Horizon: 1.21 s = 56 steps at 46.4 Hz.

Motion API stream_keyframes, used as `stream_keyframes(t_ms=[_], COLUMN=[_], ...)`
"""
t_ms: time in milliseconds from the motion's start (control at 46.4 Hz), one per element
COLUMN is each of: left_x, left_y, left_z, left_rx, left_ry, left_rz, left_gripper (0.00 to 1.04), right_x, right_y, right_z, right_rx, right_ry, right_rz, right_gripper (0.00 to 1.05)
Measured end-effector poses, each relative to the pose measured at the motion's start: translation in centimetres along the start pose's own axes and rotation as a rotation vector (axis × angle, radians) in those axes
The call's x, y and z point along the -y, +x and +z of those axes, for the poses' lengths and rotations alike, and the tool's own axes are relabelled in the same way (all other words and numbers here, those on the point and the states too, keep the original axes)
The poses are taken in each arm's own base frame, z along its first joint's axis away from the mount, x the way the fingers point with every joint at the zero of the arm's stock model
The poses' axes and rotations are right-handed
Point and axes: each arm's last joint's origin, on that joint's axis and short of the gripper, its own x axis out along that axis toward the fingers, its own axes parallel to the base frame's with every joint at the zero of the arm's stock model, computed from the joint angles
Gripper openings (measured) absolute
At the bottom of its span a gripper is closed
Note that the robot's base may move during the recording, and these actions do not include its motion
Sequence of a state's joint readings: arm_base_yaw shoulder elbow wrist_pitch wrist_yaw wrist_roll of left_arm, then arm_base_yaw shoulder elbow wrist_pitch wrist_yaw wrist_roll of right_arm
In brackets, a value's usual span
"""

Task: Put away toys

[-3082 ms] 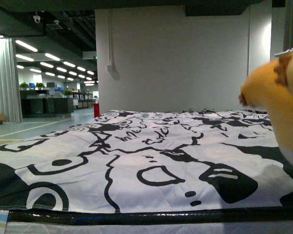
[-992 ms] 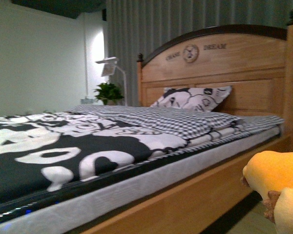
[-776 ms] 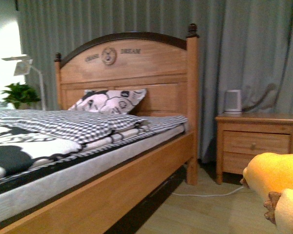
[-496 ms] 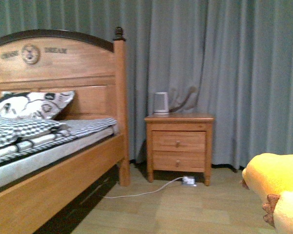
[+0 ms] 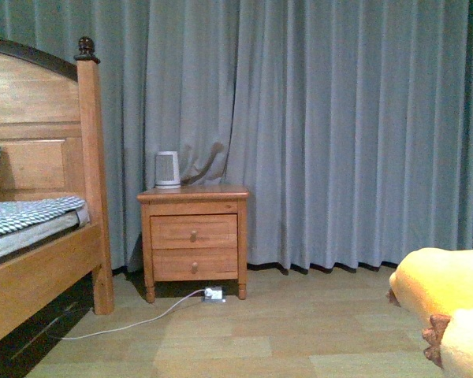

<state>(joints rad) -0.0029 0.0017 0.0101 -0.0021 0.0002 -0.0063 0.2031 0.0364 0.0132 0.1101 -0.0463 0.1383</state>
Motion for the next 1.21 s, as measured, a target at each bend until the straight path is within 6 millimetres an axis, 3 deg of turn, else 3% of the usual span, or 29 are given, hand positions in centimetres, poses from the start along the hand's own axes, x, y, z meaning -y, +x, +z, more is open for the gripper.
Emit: stream_keyframes(t_ms=[1207], left_x=[0.0], left_y=[0.0], left_z=[0.0], left_rx=[0.0], left_ry=[0.0], left_rz=[0.0], left_gripper=[0.99], right_x=[0.0], right_y=[0.0], right_z=[0.0], right_rx=[0.0], right_ry=[0.0], right_rz=[-0.002], right_gripper=[0.07])
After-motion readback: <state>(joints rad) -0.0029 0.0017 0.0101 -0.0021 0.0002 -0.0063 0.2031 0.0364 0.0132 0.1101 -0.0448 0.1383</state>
